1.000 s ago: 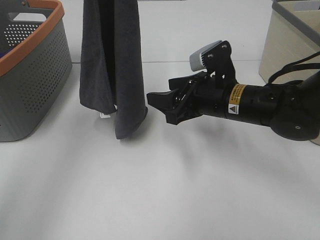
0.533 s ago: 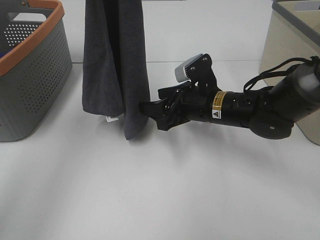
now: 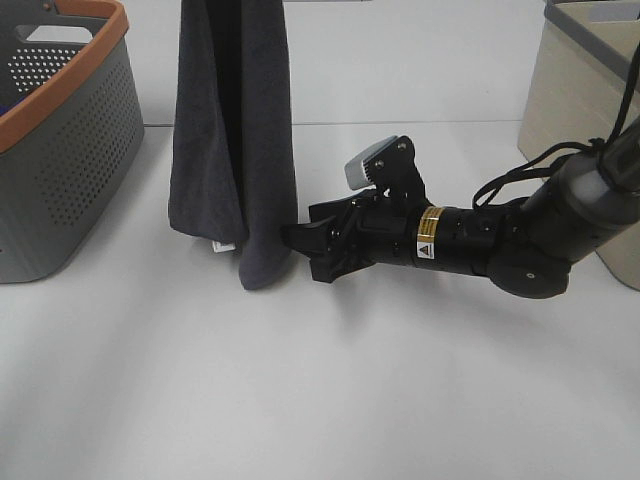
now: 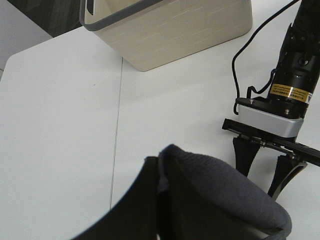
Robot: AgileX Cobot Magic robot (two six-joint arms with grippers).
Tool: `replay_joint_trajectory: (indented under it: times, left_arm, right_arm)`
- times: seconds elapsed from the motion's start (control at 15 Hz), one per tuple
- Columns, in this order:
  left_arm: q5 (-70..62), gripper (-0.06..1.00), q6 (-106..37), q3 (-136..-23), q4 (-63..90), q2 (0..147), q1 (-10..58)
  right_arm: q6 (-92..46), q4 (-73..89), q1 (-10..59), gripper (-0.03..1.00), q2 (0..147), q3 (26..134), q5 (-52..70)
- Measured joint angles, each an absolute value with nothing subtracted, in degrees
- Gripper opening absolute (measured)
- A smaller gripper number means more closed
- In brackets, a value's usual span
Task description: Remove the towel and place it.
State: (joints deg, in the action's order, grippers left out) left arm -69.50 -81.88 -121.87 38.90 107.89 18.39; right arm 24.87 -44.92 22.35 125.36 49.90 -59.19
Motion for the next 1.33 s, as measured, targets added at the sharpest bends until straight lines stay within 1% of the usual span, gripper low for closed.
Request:
replay_joint_trajectory:
  times: [0.07, 0.13, 0.2, 0.33, 0.4, 0.67, 0.73, 0.8, 0.87, 0.93, 1.0, 1.13, 1.2, 1.33]
  left_arm:
    - [-69.5, 0.0, -81.88, -121.87, 39.08, 107.89, 18.39]
    - [-69.5, 0.0, -81.88, -121.87, 39.13, 107.89, 18.39]
    - [-69.5, 0.0, -81.88, -121.87, 39.19, 107.89, 18.39]
    - [-69.5, 0.0, -81.88, -121.87, 39.25, 107.95, 18.39]
    - [-69.5, 0.0, -81.88, -121.87, 39.25, 108.06, 18.39]
    - [-69.5, 0.0, -81.88, -121.87, 39.25, 108.29, 18.39]
    - [-69.5, 0.0, -81.88, -121.87, 39.25, 108.29, 18.39]
    - [-69.5, 0.0, -81.88, -121.87, 39.25, 108.29, 18.39]
    - [-69.5, 0.0, -81.88, -121.87, 39.25, 108.29, 18.39]
    - [-69.5, 0.0, -81.88, -121.87, 39.25, 108.29, 18.39]
    - [-69.5, 0.0, -81.88, -121.87, 39.3, 108.29, 18.39]
    - [-69.5, 0.0, -81.88, -121.87, 39.94, 108.29, 18.39]
    - [-69.5, 0.0, -81.88, -121.87, 39.94, 108.29, 18.39]
    - [-69.5, 0.0, -81.88, -121.87, 39.94, 108.29, 18.39]
  right_arm:
    - [24.24, -43.72, 22.35, 0.51, 125.48, 49.9, -60.39]
    - [23.55, -42.46, 22.35, 0.44, 125.48, 49.9, -61.76]
    - [23.43, -41.88, 22.35, 0.34, 125.48, 49.9, -62.34]
    - [23.49, -41.88, 22.35, 0.04, 125.48, 49.9, -62.85]
    - [23.61, -41.94, 22.35, 0.02, 125.48, 49.9, -62.97]
    - [23.89, -42.8, 22.35, 0.02, 125.48, 49.9, -62.97]
    - [24.01, -43.6, 22.35, 0.1, 125.48, 49.9, -62.97]
    - [24.01, -44.58, 22.35, 0.27, 125.48, 49.9, -62.97]
    - [24.06, -45.84, 22.35, 0.47, 125.48, 49.9, -62.97]
    - [24.41, -46.41, 22.35, 0.56, 125.48, 49.9, -62.97]
    - [24.47, -45.72, 22.46, 0.58, 125.48, 50.02, -62.97]
    - [23.32, -43.2, 23.55, 0.58, 125.48, 51.91, -62.91]
    - [23.03, -43.09, 23.95, 0.55, 125.48, 52.14, -62.57]
    - [22.63, -42.86, 24.12, 0.4, 125.48, 52.14, -62.51]
